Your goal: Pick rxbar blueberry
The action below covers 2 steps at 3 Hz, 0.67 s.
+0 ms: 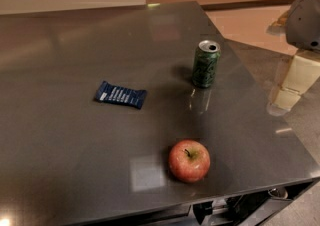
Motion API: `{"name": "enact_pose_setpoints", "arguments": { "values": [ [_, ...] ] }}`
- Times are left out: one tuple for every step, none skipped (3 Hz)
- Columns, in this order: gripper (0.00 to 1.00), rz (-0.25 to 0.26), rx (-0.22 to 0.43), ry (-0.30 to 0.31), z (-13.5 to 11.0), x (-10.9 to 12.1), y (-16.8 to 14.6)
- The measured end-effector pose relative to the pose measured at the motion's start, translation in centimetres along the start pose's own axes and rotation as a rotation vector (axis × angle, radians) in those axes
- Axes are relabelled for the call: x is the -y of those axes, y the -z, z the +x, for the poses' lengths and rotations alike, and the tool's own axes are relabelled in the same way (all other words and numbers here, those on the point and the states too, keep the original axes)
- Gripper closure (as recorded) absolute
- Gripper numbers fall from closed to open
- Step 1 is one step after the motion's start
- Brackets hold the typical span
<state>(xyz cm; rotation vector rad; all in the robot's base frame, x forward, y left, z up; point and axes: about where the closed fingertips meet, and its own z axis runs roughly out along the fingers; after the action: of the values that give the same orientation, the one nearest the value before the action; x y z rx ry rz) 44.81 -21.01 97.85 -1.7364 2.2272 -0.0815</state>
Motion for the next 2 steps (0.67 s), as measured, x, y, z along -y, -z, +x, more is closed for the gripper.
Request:
{"name": "enact_pose_setpoints", "arguments": {
  "values": [
    [0.0,-0.015,0.012,0.037,-2.5,1.5,-0.8],
    [0.0,-0.033,0.033,0.079,-5.6,3.0,-2.2]
  ]
}}
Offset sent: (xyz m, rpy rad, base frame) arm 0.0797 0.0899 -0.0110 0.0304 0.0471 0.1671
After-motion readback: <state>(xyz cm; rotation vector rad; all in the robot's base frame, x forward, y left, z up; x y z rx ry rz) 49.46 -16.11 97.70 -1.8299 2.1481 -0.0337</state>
